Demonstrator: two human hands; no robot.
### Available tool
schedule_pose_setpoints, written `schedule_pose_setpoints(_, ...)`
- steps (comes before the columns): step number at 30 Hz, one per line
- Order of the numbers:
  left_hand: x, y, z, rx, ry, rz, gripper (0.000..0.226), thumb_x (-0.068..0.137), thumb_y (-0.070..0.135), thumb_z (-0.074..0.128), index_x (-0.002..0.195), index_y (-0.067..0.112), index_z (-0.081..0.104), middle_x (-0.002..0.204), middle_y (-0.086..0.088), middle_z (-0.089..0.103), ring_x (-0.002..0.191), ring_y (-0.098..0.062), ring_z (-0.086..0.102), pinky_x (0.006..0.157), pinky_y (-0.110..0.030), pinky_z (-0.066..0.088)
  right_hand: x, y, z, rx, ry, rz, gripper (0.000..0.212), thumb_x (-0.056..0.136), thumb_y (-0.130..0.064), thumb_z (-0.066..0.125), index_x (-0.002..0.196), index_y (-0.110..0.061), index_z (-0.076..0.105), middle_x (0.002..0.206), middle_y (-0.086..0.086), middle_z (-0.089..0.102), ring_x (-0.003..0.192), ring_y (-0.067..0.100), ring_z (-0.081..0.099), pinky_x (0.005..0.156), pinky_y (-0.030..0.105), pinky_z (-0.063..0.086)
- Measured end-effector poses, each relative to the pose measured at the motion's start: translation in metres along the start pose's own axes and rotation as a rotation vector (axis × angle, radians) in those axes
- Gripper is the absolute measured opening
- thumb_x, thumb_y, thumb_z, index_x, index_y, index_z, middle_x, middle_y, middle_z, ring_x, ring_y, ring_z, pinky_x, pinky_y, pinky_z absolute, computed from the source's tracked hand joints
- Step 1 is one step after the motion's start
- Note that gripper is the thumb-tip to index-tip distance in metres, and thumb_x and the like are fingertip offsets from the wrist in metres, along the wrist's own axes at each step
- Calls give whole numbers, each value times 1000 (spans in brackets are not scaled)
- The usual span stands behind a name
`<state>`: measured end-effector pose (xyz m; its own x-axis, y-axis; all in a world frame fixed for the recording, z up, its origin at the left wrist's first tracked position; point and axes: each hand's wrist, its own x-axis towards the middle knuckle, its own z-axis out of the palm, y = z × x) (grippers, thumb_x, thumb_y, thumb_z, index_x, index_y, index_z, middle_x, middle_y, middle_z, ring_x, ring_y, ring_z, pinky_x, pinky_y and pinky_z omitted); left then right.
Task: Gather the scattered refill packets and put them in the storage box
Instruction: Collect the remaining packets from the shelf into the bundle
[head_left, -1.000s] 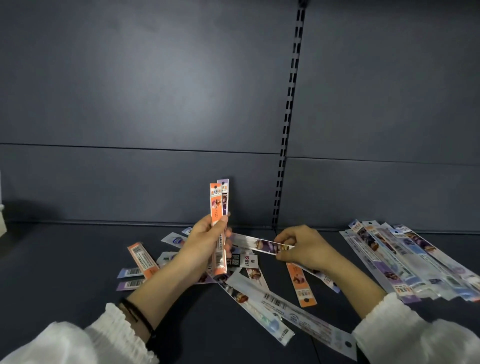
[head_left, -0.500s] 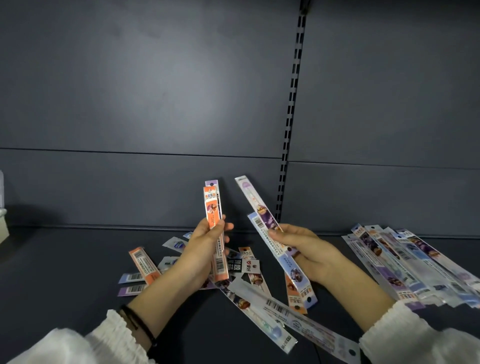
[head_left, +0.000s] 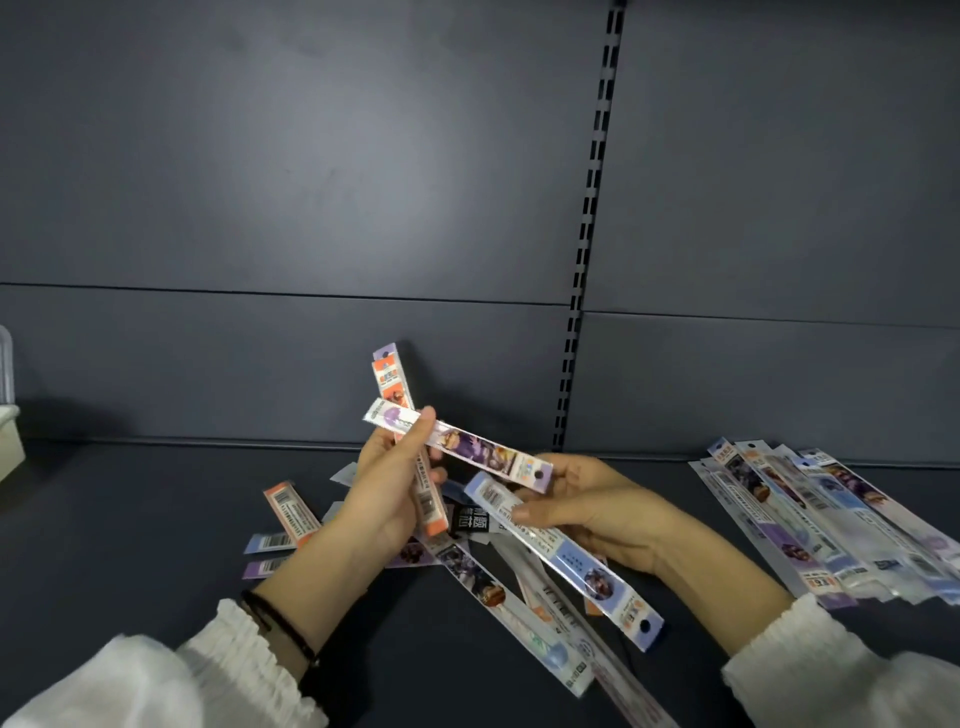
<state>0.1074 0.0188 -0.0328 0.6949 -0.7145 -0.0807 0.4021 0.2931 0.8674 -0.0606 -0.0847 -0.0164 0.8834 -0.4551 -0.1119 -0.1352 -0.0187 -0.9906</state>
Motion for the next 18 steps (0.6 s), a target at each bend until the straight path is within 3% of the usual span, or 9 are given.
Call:
schedule_pose_setpoints(4,2,3,-8,27,-18,-28,27,82,17,72,104,18,56,63,5,65,47,-5,55,52,-21,44,6,2,-3,246,132,-5,31,74,-1,72,104,-7,68,93,14,73,75,20,71,67,29,59)
schedule_pose_setpoints(9,-4,5,-1,51,-133,-54,27,76,28,73,99,17,64,80,2,74,64,-7,66,49,-19,45,9,8,-12,381,262,20,7,85,-8,66,90,-9,71,69,6,71,50,10,62,47,19,51)
schedule_pose_setpoints(13,1,11,-9,-58,-142,-141,55,88,62,44,105,15,66,86,-3,68,64,-14,56,52,-24,41,11,4,-33,341,344,91,14,75,-17,75,86,-10,72,67,8,69,56,16,60,60,26,51)
schedule_pose_setpoints(15,4,17,-17,-116,-105,-167,56,90,61,36,101,12,61,87,-6,65,57,-15,51,45,-19,40,10,0,-41,319,283,124,32,63,-19,80,90,-7,72,75,11,70,66,19,61,70,27,52)
schedule_pose_setpoints(18,7,24,-20,121,-74,-195,44,95,52,37,104,14,57,94,-8,68,61,-17,57,47,-21,40,8,-3,-46,142,190,141,29,68,-17,76,95,-7,71,74,7,71,61,14,64,61,22,53)
